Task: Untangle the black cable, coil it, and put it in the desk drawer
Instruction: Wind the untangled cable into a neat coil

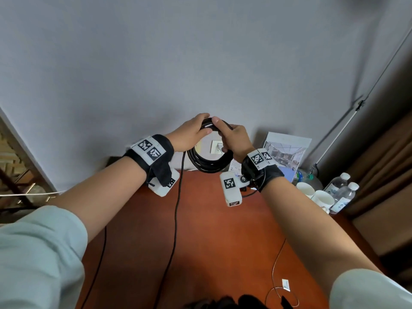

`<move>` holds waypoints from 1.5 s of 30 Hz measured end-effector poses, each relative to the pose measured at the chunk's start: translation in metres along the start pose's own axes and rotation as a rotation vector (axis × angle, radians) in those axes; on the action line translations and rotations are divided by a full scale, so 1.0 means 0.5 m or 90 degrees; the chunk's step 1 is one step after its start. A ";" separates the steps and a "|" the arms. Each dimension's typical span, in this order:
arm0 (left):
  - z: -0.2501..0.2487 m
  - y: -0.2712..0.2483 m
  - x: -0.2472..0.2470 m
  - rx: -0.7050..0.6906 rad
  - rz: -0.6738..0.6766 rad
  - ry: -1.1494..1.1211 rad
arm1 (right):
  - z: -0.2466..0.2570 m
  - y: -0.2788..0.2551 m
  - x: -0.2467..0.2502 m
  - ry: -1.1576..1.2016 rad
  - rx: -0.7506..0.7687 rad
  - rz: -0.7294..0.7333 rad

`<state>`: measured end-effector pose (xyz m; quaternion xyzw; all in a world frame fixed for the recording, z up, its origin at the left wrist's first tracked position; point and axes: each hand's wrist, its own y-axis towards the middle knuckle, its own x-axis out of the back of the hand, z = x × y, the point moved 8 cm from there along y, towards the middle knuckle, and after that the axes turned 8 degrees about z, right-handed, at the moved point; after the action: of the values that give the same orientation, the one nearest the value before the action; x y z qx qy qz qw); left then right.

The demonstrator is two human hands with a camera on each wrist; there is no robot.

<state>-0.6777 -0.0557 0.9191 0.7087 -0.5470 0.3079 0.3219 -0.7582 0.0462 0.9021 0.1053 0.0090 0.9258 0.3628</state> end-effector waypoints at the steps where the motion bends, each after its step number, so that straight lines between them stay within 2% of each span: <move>1: 0.009 0.003 -0.002 0.011 -0.035 -0.007 | -0.004 -0.001 0.003 0.022 -0.005 -0.023; 4: 0.020 0.001 -0.004 0.028 -0.128 -0.056 | -0.009 -0.003 0.015 0.079 -0.012 -0.073; 10: 0.048 -0.002 -0.011 0.070 -0.287 -0.287 | -0.025 -0.018 0.015 0.243 -0.033 -0.120; 12: 0.051 -0.003 -0.020 0.099 -0.306 -0.354 | -0.029 -0.023 0.016 0.287 -0.032 -0.135; 16: 0.075 0.004 -0.049 0.167 -0.288 -0.531 | -0.045 -0.027 0.021 0.332 -0.044 -0.163; 19: 0.084 0.010 -0.044 0.184 -0.283 -0.433 | -0.053 -0.022 0.026 0.298 -0.058 -0.135; 21: 0.081 0.008 -0.037 0.184 -0.278 -0.372 | -0.047 -0.015 0.034 0.201 -0.056 -0.096; 23: 0.071 0.007 -0.024 0.179 -0.252 -0.249 | -0.030 -0.006 0.039 0.078 -0.041 -0.045; 27: 0.034 0.012 0.003 0.129 -0.186 -0.044 | 0.000 0.009 0.030 -0.115 -0.001 0.056; 30: 0.009 0.016 0.015 0.093 -0.163 0.021 | 0.011 0.018 0.026 -0.156 0.019 0.066; 32: -0.002 0.012 0.027 0.088 -0.185 0.013 | 0.009 0.022 0.030 -0.115 0.026 0.030; 34: 0.007 0.006 0.032 0.124 -0.224 -0.036 | 0.002 0.025 0.034 -0.058 0.027 -0.015; 35: 0.024 0.004 0.030 0.162 -0.247 -0.104 | -0.003 0.025 0.035 -0.021 0.026 -0.040; 37: 0.063 0.000 0.003 0.225 -0.271 -0.344 | -0.015 0.022 0.040 0.061 0.019 -0.100; 39: 0.072 -0.004 -0.031 0.251 -0.259 -0.577 | -0.027 0.018 0.040 0.140 0.001 -0.144; 40: 0.073 -0.002 -0.039 0.253 -0.253 -0.618 | -0.032 0.016 0.038 0.167 -0.005 -0.149; 43: 0.077 0.004 -0.029 0.249 -0.266 -0.566 | -0.035 0.023 0.026 0.174 -0.029 -0.067; 45: 0.079 0.005 -0.011 0.237 -0.271 -0.452 | -0.025 0.027 0.022 0.073 -0.059 0.012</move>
<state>-0.6778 -0.0843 0.8914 0.9130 -0.4009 0.0658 0.0378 -0.7779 0.0444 0.8931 0.0352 -0.0139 0.9332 0.3573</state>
